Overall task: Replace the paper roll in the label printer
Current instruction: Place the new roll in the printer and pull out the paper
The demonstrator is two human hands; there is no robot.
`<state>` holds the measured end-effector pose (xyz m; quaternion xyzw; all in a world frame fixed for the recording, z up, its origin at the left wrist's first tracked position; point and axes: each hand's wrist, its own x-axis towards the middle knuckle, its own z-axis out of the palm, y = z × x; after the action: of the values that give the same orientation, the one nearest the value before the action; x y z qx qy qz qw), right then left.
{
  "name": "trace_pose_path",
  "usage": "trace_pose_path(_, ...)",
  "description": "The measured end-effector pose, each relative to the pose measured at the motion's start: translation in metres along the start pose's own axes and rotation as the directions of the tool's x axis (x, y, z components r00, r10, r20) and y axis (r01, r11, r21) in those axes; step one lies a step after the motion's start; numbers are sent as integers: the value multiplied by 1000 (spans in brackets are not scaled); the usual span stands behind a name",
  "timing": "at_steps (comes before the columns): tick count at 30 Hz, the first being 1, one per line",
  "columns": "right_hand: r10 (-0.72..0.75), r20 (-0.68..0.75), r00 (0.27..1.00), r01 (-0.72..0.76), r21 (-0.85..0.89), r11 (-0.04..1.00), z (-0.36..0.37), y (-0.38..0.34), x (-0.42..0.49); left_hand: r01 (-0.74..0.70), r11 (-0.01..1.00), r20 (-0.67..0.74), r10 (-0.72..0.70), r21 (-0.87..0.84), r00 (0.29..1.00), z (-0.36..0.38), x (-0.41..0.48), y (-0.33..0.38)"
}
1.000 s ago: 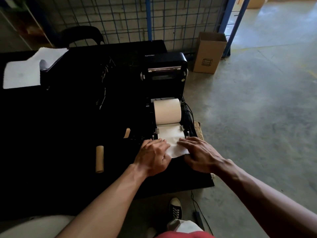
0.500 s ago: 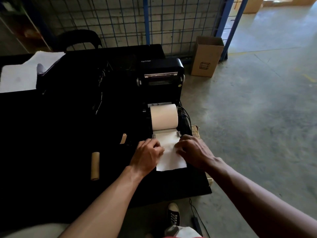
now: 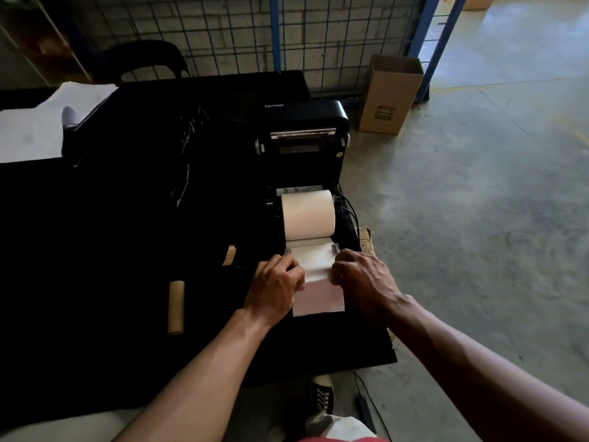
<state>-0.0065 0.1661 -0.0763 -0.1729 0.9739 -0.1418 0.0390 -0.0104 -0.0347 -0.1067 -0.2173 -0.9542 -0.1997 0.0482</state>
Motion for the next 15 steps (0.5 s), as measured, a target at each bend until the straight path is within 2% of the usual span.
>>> trace_pose_path(8,23,-20,1000,-23,41,999,-1,-5,-4,-25,1000,23,25,0,999,-3,-5,3)
trace_pose_path(15,144,-25,989,-143,22,989,-16,-21,1,-28,998,5,29,-54,1000,-23,-8,-1)
